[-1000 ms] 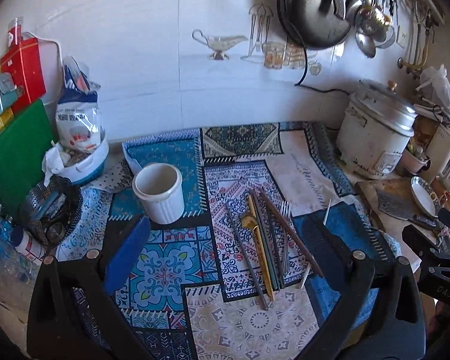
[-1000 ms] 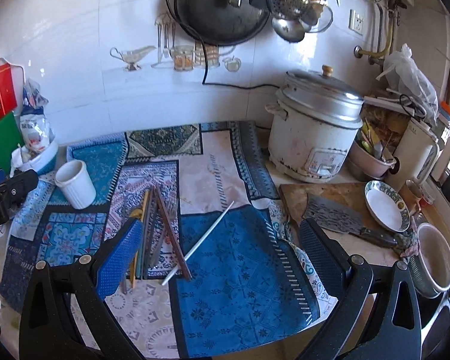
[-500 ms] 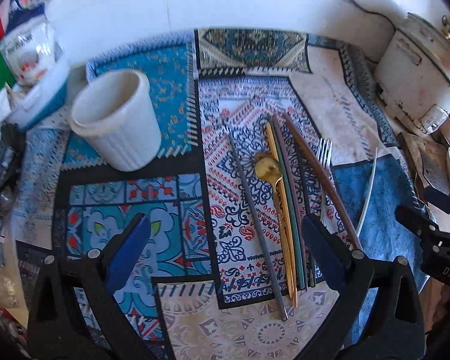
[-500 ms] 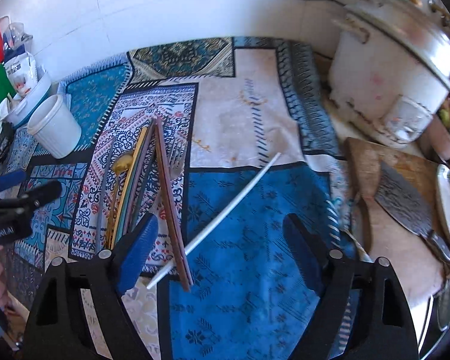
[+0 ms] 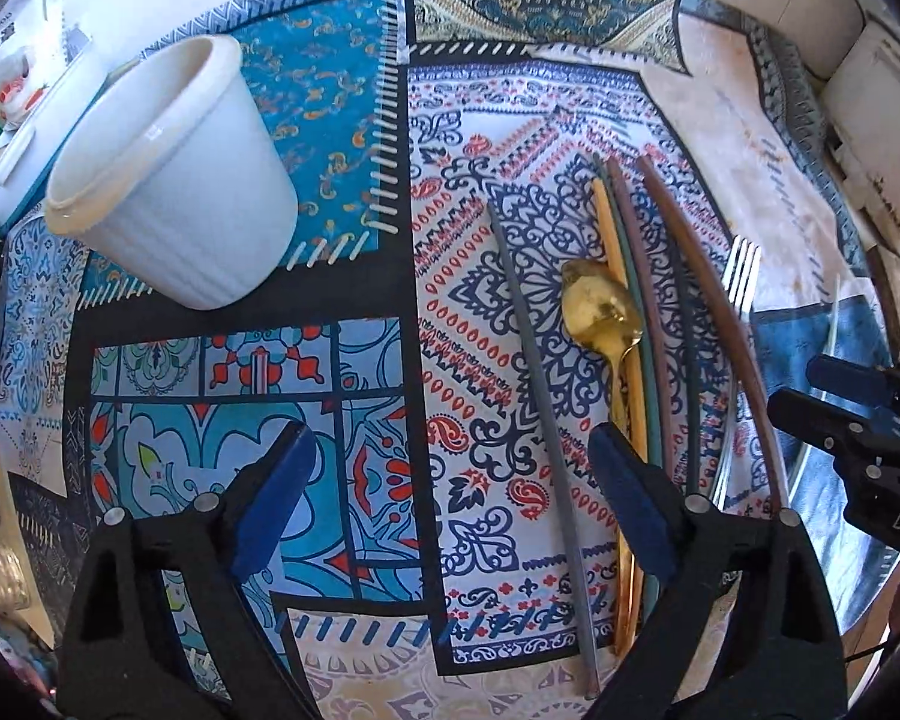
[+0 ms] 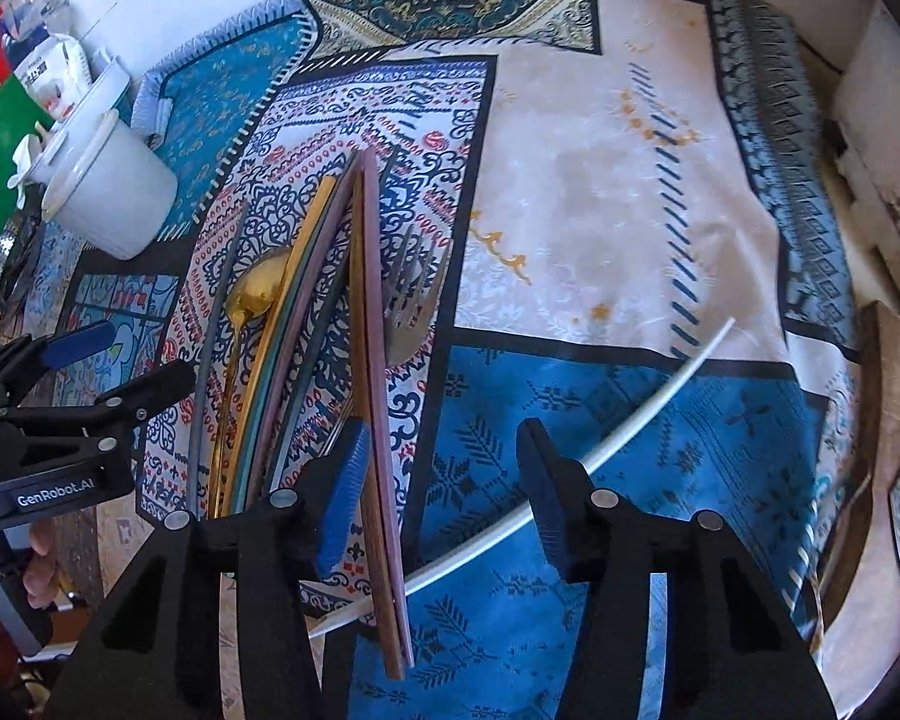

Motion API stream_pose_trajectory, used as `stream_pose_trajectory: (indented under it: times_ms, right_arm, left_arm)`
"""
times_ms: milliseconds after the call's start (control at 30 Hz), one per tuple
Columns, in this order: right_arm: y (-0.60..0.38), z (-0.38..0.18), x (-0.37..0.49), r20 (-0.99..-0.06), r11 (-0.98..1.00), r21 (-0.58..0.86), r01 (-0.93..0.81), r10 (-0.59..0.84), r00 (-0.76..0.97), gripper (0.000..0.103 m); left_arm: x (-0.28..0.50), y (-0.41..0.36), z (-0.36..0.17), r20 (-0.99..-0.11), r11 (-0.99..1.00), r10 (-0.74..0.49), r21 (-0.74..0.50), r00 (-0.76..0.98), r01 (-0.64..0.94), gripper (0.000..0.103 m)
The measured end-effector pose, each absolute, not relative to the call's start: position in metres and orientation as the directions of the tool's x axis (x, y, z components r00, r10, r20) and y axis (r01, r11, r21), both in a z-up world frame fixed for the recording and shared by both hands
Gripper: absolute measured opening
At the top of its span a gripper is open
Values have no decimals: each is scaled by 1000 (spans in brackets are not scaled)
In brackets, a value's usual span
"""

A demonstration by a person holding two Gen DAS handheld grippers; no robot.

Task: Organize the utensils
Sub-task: 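Lower the left tool to the grey rod while the right tool approaches the pink chopstick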

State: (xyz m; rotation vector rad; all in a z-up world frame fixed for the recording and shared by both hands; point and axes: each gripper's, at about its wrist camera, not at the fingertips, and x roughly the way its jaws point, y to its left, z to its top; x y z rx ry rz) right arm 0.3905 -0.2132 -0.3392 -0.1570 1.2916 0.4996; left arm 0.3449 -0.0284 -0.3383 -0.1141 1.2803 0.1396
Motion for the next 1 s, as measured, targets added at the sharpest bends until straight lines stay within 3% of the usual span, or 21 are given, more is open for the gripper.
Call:
stream_pose_trajectory:
  times_ms: [100,200,433,567,633,867,1000]
  right_arm:
    - [-210,-341,394,-946,875,162,-456,269,179,39]
    - [-209,-342,397,-946,872,173,-458,277,170,34]
    - [-206,-343,400,-947,854,195,-483,292,134,34]
    - [-201,-343,399,-950,840,186,-509,286,123,33]
    - [-199,-346,400,-955,839,186,-512,276,106,28]
    - [-199,-346,401,-955,840,181,-511,275,112,23]
    - [-196,-347,404,-958,832,185,-523,272,94,13]
  left_arm:
    - [348,-27,-342,-967,985,31,-12,252,-170,78]
    - [352,-27,-346,-969,983,35,-10,243,-181,74]
    - [364,-37,-351,-978,988,28,-4,208,-154,71]
    - [369,-39,-351,-979,988,23,-9,204,-155,65]
    - [371,-39,-350,-978,988,22,-10,206,-152,61]
    - [375,-58,-341,-977,994,-1,-25,211,-110,41]
    - [378,-72,-340,-978,997,-15,-31,207,-73,37]
